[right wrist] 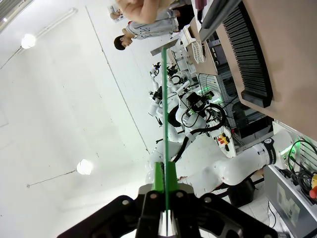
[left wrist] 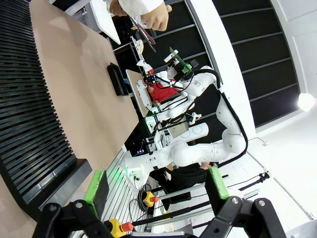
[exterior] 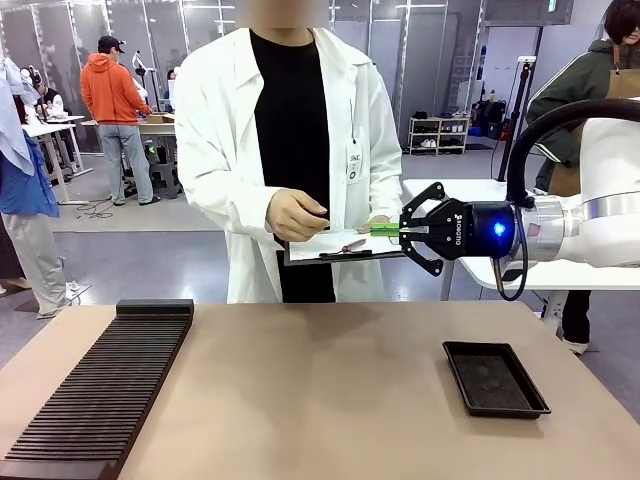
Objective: Inspect the PCB.
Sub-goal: Place the Blank PCB in the ESD tray.
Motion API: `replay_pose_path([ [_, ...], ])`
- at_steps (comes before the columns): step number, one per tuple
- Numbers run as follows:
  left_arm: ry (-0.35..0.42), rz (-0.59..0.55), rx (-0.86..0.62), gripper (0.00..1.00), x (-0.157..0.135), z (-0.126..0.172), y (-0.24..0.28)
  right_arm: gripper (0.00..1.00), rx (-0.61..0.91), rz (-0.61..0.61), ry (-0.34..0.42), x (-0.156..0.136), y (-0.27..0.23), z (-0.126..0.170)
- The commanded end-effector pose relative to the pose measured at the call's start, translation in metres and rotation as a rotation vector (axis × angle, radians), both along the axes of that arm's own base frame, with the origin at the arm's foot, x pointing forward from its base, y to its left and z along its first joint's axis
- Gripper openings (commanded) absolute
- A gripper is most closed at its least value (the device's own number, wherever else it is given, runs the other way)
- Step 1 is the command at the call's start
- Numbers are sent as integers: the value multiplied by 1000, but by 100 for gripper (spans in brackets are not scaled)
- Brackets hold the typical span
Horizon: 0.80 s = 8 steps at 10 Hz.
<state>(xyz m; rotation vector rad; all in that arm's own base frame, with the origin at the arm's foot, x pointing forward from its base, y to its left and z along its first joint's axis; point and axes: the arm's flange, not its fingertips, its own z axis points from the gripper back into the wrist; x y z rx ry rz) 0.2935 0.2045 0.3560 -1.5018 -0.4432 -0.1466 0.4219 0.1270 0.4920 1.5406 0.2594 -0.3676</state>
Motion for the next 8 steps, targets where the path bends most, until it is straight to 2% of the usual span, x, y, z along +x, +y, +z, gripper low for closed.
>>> replay_pose_path([
  [1,19,0,6,100,-1,5,1,0,0,4,-7,1,2,4],
  [2,19,0,6,100,-1,5,1,3,0,0,0,0,0,0],
  [4,19,0,6,100,-1,5,1,3,-120,-1,-138,-21,-18,6],
  [5,19,0,6,100,-1,5,1,3,-175,-27,-178,-25,-35,4],
  [8,19,0,6,100,-1,5,1,3,-417,31,-298,-20,-92,-15],
])
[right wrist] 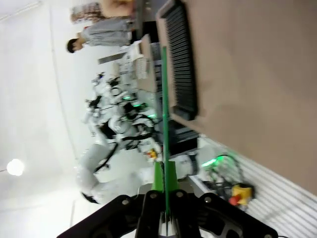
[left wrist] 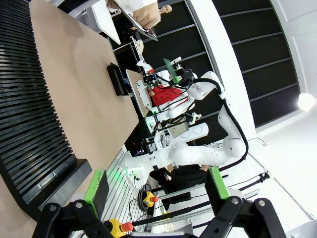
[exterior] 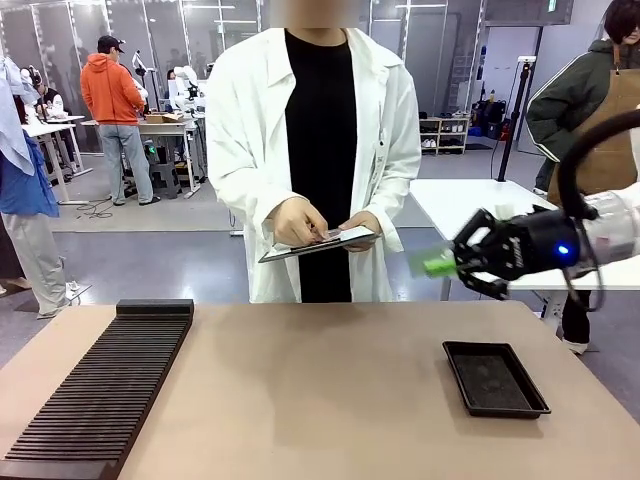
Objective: Inspect the PCB.
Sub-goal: Place the Blank PCB in the ESD tray.
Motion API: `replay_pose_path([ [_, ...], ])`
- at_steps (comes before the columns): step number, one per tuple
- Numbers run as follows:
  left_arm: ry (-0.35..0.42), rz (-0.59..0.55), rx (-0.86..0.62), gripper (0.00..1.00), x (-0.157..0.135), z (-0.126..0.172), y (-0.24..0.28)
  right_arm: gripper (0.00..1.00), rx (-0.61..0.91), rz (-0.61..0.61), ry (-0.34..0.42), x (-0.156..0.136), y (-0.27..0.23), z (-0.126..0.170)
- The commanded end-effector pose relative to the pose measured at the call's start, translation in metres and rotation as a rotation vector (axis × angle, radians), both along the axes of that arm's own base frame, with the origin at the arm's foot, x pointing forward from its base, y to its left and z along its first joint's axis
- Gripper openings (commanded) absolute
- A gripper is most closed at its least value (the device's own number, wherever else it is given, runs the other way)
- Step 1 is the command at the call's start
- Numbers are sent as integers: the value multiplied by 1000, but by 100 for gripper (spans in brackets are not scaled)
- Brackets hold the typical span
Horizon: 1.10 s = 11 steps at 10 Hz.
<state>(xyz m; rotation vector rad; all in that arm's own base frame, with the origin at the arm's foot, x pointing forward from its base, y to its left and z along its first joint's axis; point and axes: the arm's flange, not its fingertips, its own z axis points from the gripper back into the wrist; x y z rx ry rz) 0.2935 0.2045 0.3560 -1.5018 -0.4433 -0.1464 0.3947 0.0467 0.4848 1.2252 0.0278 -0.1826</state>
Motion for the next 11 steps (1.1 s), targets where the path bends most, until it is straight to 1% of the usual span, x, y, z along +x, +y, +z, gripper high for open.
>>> replay_pose_path([
  [1,19,0,6,100,-1,5,1,3,-158,16,-75,13,-31,-17],
  [3,19,0,6,100,-1,5,1,3,-220,35,-90,21,-61,-34],
  [4,19,0,6,100,-1,5,1,3,-246,43,-84,26,-73,-43],
  [6,19,0,6,100,-1,5,1,3,-302,73,-46,42,-92,-70],
  [7,19,0,6,100,-1,5,1,3,-308,74,-26,52,-97,-83],
  [8,19,0,6,100,-1,5,1,3,-361,61,-19,60,-99,-98],
  [10,19,0,6,100,-1,5,1,3,-404,61,-27,70,-95,-124],
  [11,19,0,6,100,-1,5,1,3,-418,62,-19,74,-96,-135],
])
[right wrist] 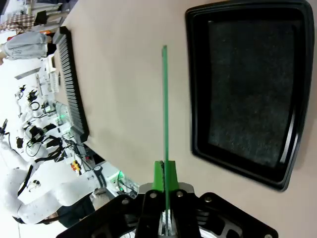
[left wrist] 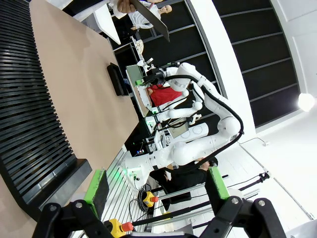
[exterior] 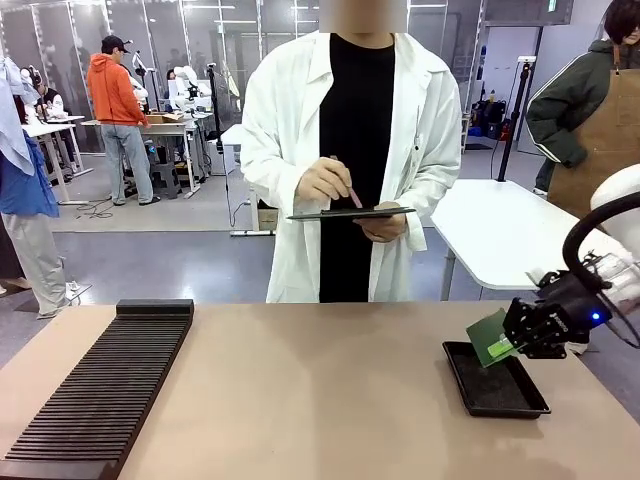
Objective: Inspect the PCB.
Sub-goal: Place the Blank PCB in the ESD tray.
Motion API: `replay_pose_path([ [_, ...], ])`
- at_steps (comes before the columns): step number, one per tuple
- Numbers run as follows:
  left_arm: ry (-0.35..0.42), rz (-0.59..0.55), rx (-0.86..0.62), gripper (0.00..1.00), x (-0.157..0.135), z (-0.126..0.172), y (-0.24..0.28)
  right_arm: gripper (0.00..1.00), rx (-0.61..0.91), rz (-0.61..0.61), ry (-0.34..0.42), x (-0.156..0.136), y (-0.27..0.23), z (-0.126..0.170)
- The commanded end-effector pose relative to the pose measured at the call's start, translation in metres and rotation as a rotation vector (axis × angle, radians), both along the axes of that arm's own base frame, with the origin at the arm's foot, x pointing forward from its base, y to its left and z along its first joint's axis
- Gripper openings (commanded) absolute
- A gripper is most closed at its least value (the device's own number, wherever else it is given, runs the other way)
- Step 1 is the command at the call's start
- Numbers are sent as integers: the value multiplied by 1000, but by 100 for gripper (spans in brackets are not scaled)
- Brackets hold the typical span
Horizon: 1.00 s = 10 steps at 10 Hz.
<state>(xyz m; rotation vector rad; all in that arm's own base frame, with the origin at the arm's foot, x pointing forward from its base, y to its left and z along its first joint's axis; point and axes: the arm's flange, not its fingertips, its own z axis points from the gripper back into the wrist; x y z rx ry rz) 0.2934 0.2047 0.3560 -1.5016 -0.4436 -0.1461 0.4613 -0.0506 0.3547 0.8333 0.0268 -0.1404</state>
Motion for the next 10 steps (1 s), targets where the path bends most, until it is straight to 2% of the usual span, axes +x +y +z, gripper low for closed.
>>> replay_pose_path([
  [1,19,-1,6,100,-1,5,0,3,-27,19,-18,10,3,-13],
  [6,19,-1,6,100,-1,5,0,3,-125,0,-2,29,16,-50],
  [9,19,-1,6,100,-1,5,0,3,-132,-5,3,29,21,-51],
  [10,19,-1,6,100,-1,5,0,24,-138,-14,6,28,22,-52],
])
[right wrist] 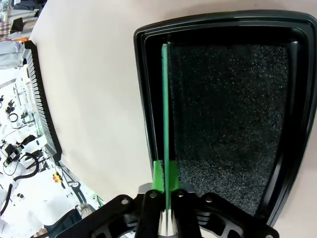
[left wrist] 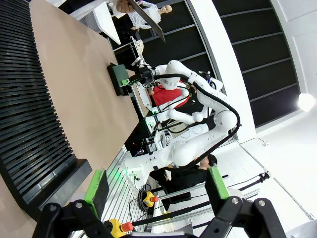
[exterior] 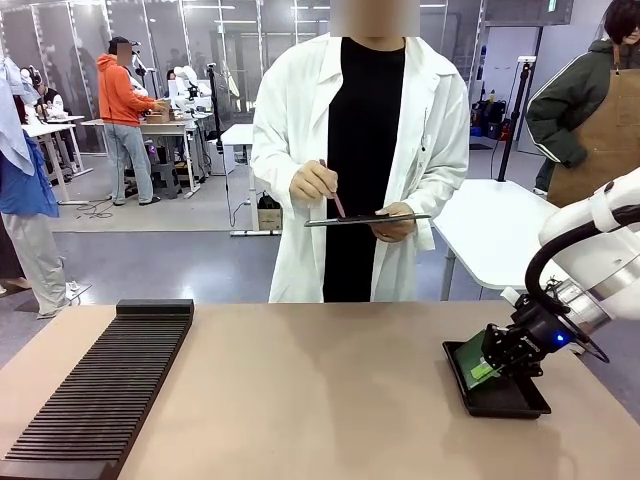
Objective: Inspect the PCB.
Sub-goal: Place the Blank PCB in the ESD tray.
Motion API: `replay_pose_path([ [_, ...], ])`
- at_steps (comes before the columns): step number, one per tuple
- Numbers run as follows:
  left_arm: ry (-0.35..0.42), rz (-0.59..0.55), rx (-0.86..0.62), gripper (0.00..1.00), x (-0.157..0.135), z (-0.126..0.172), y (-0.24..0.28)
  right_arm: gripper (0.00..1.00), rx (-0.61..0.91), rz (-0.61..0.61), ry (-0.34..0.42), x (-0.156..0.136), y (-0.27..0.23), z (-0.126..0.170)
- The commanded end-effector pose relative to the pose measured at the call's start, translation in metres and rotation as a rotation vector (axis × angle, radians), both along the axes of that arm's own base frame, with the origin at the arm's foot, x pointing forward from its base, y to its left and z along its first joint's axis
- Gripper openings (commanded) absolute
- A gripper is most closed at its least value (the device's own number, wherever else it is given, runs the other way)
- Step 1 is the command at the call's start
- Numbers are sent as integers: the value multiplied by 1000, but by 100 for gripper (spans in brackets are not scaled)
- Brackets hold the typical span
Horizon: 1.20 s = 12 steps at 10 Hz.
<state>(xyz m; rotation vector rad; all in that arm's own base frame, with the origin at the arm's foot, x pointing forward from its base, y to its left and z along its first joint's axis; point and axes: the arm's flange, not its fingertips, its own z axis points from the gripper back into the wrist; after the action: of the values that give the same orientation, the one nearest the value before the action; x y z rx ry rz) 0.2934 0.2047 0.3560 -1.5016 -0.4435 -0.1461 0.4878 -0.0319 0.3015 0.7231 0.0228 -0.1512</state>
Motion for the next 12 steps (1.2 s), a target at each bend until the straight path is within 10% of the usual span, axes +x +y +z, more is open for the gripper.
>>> replay_pose_path([
  [1,19,0,6,100,-1,5,0,51,-27,-15,0,1,3,1],
  [3,19,0,6,100,-1,5,0,100,-24,-28,-1,-2,3,2],
  [5,19,0,6,100,-1,5,0,100,-22,-43,-9,-4,3,2],
  [6,19,0,6,100,-1,5,0,83,-36,-51,-21,-8,3,5],
  [8,19,0,6,100,-1,5,0,100,-111,-88,-50,-15,2,10],
  [12,19,0,6,100,-1,5,0,100,-269,-173,-93,-31,17,37],
])
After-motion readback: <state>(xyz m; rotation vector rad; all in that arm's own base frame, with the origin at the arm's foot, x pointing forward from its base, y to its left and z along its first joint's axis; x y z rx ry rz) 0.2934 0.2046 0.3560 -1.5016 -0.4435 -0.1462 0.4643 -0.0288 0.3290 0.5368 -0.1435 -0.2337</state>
